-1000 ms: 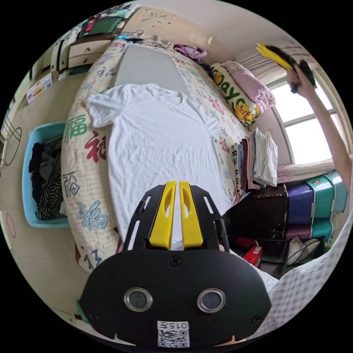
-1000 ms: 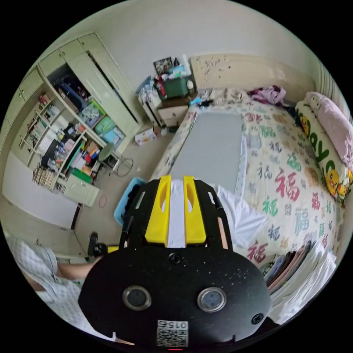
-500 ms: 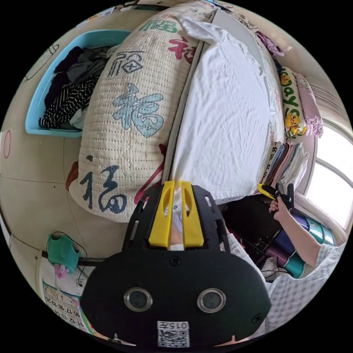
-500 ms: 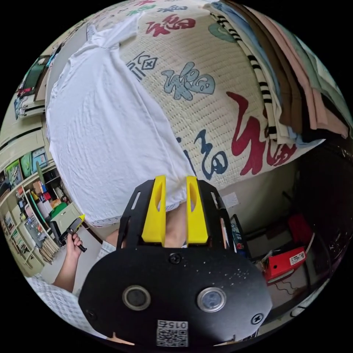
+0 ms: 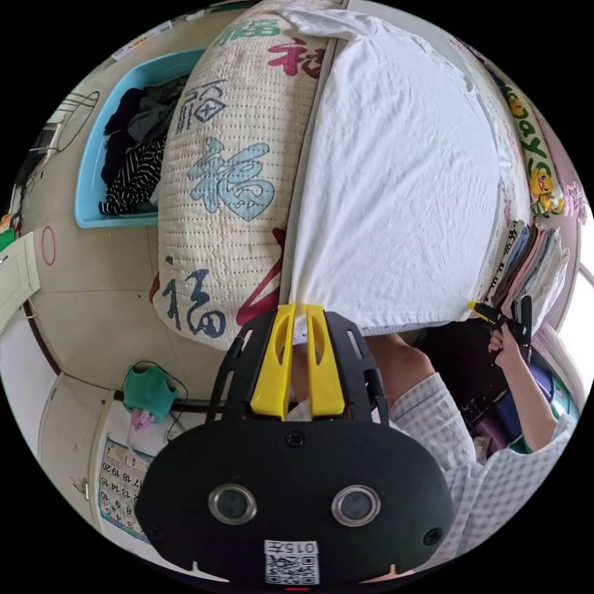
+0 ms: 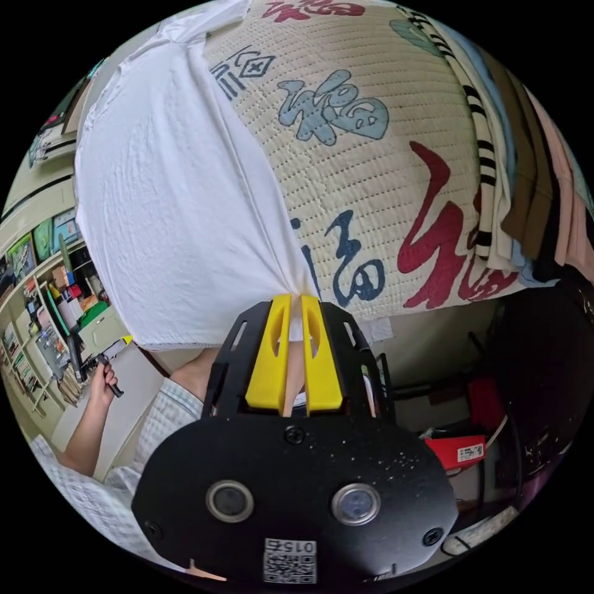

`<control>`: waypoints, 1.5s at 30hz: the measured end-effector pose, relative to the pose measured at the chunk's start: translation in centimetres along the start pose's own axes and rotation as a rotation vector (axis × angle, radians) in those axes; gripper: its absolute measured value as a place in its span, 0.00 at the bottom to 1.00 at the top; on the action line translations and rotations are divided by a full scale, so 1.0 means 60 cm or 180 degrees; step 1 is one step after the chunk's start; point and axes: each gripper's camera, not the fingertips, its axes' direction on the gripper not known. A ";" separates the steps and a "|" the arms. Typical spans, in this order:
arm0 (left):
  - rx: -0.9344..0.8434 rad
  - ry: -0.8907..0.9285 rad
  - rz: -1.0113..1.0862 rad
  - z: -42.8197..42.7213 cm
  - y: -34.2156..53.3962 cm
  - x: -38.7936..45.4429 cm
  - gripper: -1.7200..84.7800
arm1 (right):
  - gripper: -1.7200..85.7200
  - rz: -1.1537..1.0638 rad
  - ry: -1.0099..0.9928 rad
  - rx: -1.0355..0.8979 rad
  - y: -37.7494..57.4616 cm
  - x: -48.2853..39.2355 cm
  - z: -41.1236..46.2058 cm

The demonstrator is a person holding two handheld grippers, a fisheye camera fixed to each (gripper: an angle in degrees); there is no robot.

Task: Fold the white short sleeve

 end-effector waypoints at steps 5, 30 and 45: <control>0.0126 -0.0449 -0.0050 -0.092 -0.018 0.024 0.06 | 0.09 0.0130 -0.0034 0.0252 0.060 0.067 -0.020; 0.0811 -0.0264 0.2186 -0.105 -0.643 0.946 0.12 | 0.12 0.0074 -0.1718 0.1379 -0.203 0.038 -0.013; 0.1897 0.0906 0.1692 -0.278 -0.537 0.668 0.02 | 0.03 -0.1416 -0.0960 0.1762 -0.166 -0.115 -0.132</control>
